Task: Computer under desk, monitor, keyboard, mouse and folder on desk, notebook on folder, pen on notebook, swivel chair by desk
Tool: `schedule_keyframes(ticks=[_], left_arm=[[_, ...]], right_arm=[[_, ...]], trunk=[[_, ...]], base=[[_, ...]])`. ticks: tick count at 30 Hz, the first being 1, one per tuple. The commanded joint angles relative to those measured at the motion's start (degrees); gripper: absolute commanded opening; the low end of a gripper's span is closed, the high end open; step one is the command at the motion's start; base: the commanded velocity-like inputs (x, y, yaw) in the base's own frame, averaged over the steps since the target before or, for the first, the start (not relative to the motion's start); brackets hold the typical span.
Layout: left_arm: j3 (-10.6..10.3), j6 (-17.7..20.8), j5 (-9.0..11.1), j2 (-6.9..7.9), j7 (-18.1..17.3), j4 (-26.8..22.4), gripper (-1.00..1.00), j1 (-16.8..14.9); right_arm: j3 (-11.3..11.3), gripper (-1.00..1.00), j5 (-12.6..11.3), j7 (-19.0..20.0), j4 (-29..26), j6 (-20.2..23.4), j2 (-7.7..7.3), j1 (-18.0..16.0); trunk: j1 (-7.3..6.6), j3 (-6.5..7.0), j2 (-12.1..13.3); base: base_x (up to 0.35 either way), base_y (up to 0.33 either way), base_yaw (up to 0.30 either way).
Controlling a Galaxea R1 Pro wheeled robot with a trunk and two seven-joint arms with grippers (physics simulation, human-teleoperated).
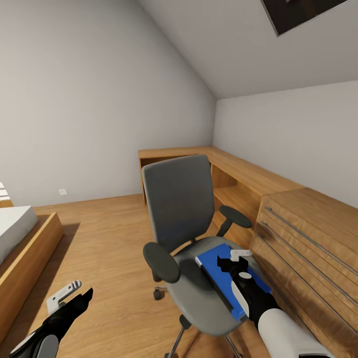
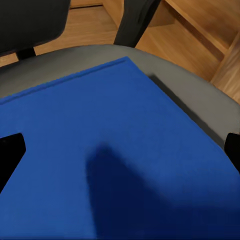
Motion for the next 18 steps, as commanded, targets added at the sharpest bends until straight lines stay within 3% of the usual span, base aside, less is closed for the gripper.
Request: schedule_keyframes(ticks=[1,18], left_arm=[[0.0,0.2,0.6,-0.03,0.4,-0.1,1.0,0.0],[-0.1,0.2,0.6,-0.03,0.4,-0.1,1.0,0.0]], right_arm=[[0.0,1.0,0.2,-0.2,0.0,0.1,0.02,0.0],[0.0,1.0,0.2,-0.2,0.0,0.1,0.02,0.0]], trunk=[[0.22,-0.24,-0.4],[0.44,-0.42,-0.8]], base=[[0.0,0.0,0.0],[0.0,0.0,0.0]])
